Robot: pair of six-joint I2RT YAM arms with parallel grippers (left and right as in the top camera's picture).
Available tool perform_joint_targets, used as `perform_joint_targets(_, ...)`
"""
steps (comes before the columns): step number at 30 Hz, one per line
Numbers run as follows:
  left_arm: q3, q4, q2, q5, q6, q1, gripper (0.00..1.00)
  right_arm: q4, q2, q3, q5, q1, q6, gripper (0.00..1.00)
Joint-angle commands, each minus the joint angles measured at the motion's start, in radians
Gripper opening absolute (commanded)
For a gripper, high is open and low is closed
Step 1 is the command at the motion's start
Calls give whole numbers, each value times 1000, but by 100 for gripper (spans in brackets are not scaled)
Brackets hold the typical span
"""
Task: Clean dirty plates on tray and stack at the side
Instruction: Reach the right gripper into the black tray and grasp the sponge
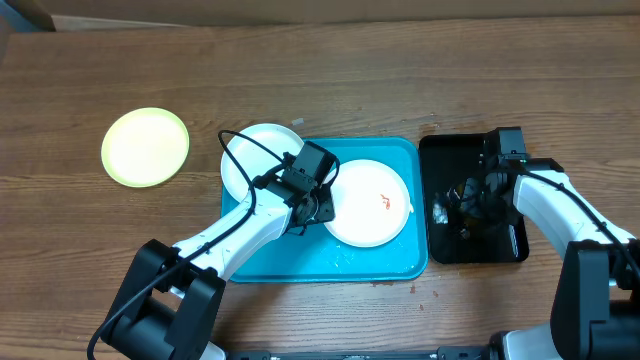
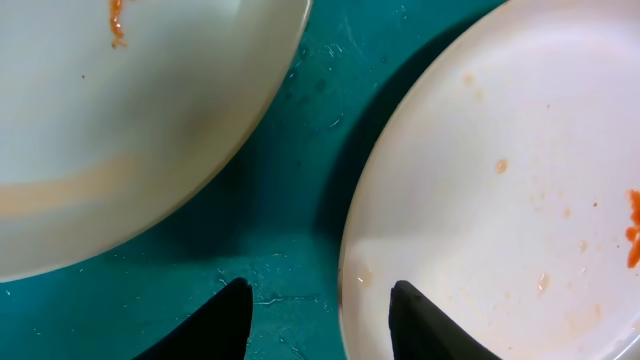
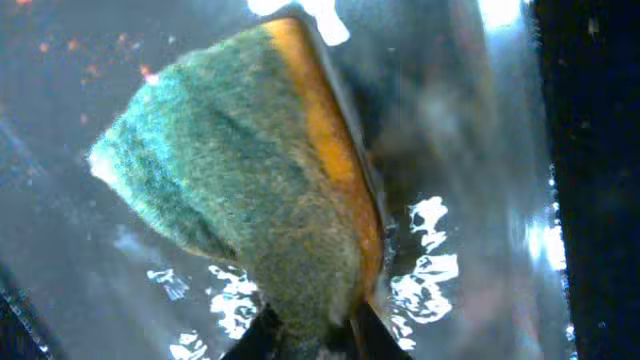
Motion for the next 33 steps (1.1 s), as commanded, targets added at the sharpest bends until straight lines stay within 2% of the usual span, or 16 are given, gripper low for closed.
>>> perform_joint_targets(1, 19, -1, 9, -20, 23, -6, 47, 7, -6, -6, -35, 2, -2, 13)
perform_joint_targets(2, 19, -1, 9, -20, 23, -6, 47, 11, -6, -6, -34, 2, -5, 24)
perform_joint_targets(3, 19, -1, 9, -20, 23, -6, 47, 19, -6, -6, -31, 2, -5, 46)
perform_joint_targets(4, 19, -1, 9, -20, 23, -6, 47, 36, -6, -6, -28, 2, -5, 62)
perform_joint_targets(5, 19, -1, 9, -20, 23, -6, 47, 50, -6, -6, -23, 2, -5, 68)
perform_joint_targets(7, 19, -1, 9, -20, 23, -6, 47, 72, -6, -6, -19, 2, -5, 72)
perform_joint_targets(14, 19, -2, 9, -20, 23, -6, 47, 182, -6, -6, -19, 2, -5, 72)
perform_joint_targets(21, 19, -1, 9, -21, 23, -6, 47, 210, -6, -11, -19, 2, -5, 65)
perform_joint_targets(26, 19, -1, 9, -21, 23, -6, 47, 237, -6, -29, -19, 2, -5, 64)
perform_joint_targets(29, 19, -1, 9, -21, 23, -6, 47, 255, -6, -34, -19, 2, -5, 53)
perform_joint_targets(32, 19, -3, 9, -21, 23, -6, 47, 269, -6, -38, -19, 2, -5, 35)
perform_joint_targets(33, 19, -5, 9, -21, 23, -6, 47, 269, -6, -38, -19, 2, -5, 24)
